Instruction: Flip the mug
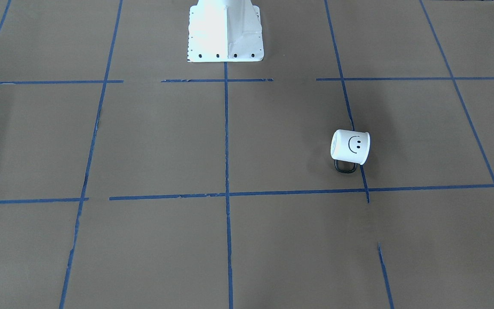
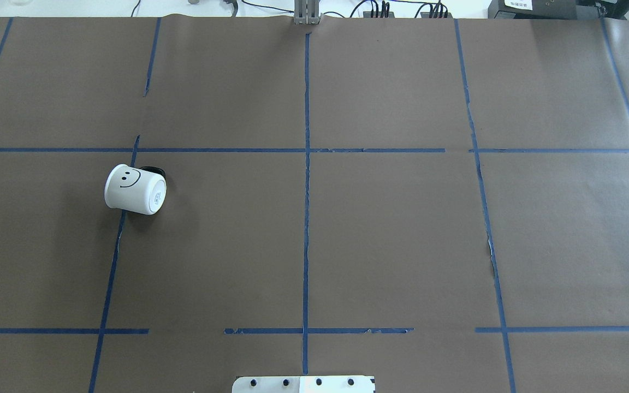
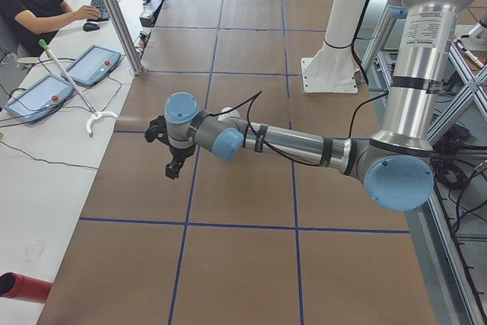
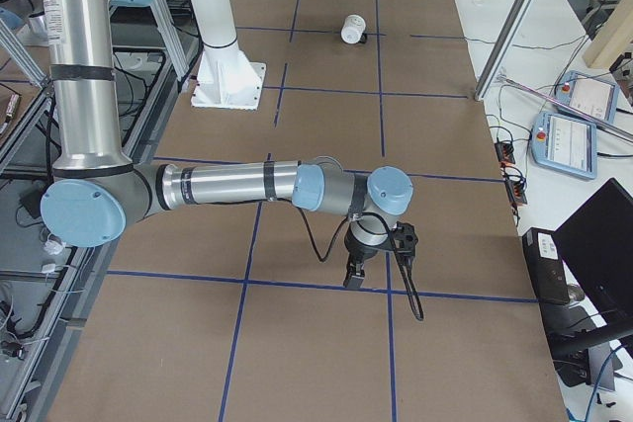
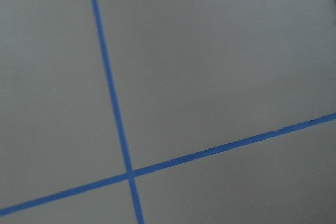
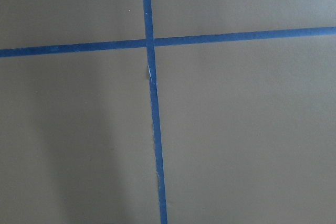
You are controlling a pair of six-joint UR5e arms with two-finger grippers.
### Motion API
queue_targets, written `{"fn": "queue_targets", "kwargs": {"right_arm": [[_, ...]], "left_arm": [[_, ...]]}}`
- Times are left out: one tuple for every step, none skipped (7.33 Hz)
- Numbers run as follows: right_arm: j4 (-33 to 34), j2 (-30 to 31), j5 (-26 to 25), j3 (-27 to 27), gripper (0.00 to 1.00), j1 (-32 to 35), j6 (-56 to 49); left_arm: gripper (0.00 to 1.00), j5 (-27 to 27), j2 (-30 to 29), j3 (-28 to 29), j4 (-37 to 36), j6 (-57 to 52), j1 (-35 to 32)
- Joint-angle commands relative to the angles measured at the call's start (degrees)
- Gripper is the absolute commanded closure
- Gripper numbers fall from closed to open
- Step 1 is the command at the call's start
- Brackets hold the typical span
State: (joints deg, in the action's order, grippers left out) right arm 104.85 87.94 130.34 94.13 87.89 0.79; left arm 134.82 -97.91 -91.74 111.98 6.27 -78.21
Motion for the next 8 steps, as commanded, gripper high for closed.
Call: {"fn": "queue_targets", "kwargs": {"right_arm": [[0.0,0.0,0.0,0.0,0.0,0.0,0.0],[0.0,0.0,0.0,0.0,0.0,0.0,0.0],[0.0,-0.1,0.0,0.0,0.0,0.0,0.0],[0.0,0.0,0.0,0.0,0.0,0.0,0.0],[0.0,0.0,0.0,0.0,0.0,0.0,0.0],[0.0,0.0,0.0,0.0,0.0,0.0,0.0],[0.0,0.0,0.0,0.0,0.0,0.0,0.0],[0.0,-0.1,0.0,0.0,0.0,0.0,0.0]], "left_arm": [[0.0,0.1,-1.0,3.2,14.0,14.0,3.6],[0.0,0.1,-1.1,8.4,23.9,21.6,3.9],[0.0,0.1,-1.3,11.9,30.6,30.6,5.2],[0.0,0.0,-1.6,12.6,34.7,35.6,6.8],[0.0,-0.1,-1.7,12.7,37.9,42.4,8.1],[0.0,-0.2,-1.7,14.8,44.9,50.6,9.1],[0.0,-0.5,-1.6,17.3,52.1,56.5,10.6],[0.0,-0.6,-1.7,17.6,55.8,61.9,11.4]]}}
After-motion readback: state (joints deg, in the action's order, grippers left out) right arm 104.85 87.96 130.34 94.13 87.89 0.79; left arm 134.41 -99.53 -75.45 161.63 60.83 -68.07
